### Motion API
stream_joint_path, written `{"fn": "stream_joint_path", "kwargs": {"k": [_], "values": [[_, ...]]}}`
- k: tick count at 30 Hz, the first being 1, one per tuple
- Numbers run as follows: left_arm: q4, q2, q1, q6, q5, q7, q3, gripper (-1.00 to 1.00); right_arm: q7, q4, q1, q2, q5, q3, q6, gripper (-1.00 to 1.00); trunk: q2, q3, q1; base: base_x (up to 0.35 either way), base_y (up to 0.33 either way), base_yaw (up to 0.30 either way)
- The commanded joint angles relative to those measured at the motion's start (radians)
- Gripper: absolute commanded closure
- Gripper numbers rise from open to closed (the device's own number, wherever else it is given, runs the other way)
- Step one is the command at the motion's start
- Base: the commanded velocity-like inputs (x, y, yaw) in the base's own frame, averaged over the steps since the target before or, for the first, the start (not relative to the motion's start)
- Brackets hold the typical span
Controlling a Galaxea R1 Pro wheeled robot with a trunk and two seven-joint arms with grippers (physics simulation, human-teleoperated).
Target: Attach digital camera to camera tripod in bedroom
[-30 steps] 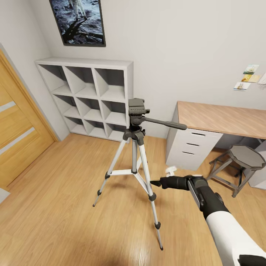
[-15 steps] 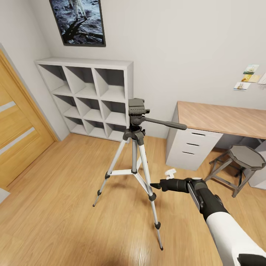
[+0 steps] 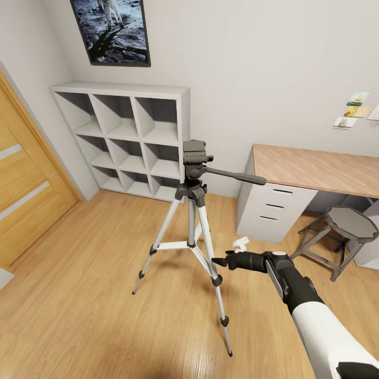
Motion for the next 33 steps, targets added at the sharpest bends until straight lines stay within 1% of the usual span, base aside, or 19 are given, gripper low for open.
{"fn": "stream_joint_path", "kwargs": {"k": [1,7,14,17,19,20,22,23,25,26,28,29,31,32,33], "values": [[-0.002,0.0,0.0,-0.001,0.005,0.004,-0.008,1.0,0.008,-0.003,-0.001,0.001,0.008,-0.003,0.003,-1.0,-0.002,-0.002,0.0,0.0,0.0,0.0],[-0.002,0.0,0.0,-0.001,0.005,0.004,-0.008,1.0,0.008,-0.009,-0.001,0.005,-0.005,-0.006,-0.002,-1.0,-0.002,-0.002,0.0,0.0,0.0,0.0],[-0.002,0.0,0.0,-0.001,0.005,0.004,-0.008,1.0,0.005,-0.01,-0.001,0.013,-0.009,-0.007,0.0,-1.0,-0.002,-0.002,0.0,0.0,0.0,0.0],[-0.002,0.0,0.0,-0.001,0.005,0.004,-0.008,1.0,0.001,-0.012,-0.001,0.039,-0.009,-0.007,0.002,-1.0,-0.002,-0.002,0.0,0.0,0.0,0.0],[-0.002,0.0,0.0,-0.001,0.005,0.004,-0.008,1.0,-0.001,-0.022,-0.001,0.064,-0.008,-0.007,0.003,-1.0,-0.002,-0.002,0.0,0.0,0.0,0.0],[-0.002,0.001,0.0,-0.001,0.005,0.004,-0.008,1.0,-0.002,-0.025,-0.001,0.071,-0.008,-0.007,0.003,-1.0,-0.002,-0.002,0.0,0.0,0.0,0.0],[-0.002,0.001,0.0,-0.001,0.005,0.004,-0.008,1.0,-0.013,-0.039,-0.001,0.099,-0.007,-0.007,0.004,-1.0,-0.002,-0.002,0.0,0.0,0.0,0.0],[-0.002,0.001,0.0,-0.001,0.005,0.004,-0.008,1.0,-0.018,-0.045,-0.001,0.105,-0.007,-0.006,0.005,-1.0,-0.002,-0.002,0.0,0.0,0.0,0.0],[-0.002,0.001,0.0,-0.001,0.005,0.004,-0.008,1.0,-0.048,-0.072,-0.001,0.132,-0.007,-0.006,0.008,-1.0,-0.002,-0.002,0.0,0.0,0.0,0.0],[-0.002,0.001,0.0,-0.001,0.005,0.004,-0.008,1.0,-0.058,-0.079,-0.001,0.139,-0.007,-0.006,0.009,-1.0,-0.002,-0.002,0.0,0.0,0.0,0.0],[-0.002,0.002,0.0,-0.001,0.005,0.004,-0.007,1.0,-0.108,-0.104,-0.001,0.163,-0.006,-0.005,0.011,-1.0,-0.002,-0.002,0.0,0.0,0.0,0.0],[-0.002,0.002,0.0,-0.002,0.005,0.004,-0.007,1.0,-0.121,-0.108,-0.001,0.167,-0.006,-0.005,0.011,-1.0,-0.002,-0.002,0.0,0.0,0.0,0.0],[-0.002,0.001,0.0,-0.002,0.005,0.004,-0.007,1.0,-0.174,-0.119,-0.001,0.178,-0.005,-0.005,0.012,-1.0,-0.002,-0.002,0.0,0.0,0.0,0.0],[-0.002,0.0,0.0,-0.002,0.005,0.004,-0.007,1.0,-0.224,-0.125,-0.001,0.183,-0.006,-0.003,0.012,-1.0,-0.002,-0.002,0.0,0.0,0.0,0.0],[-0.002,0.0,0.0,-0.002,0.005,0.004,-0.007,1.0,-0.235,-0.13,-0.001,0.183,-0.006,-0.003,0.012,-1.0,-0.002,-0.002,0.0,0.0,0.0,0.0]]}}
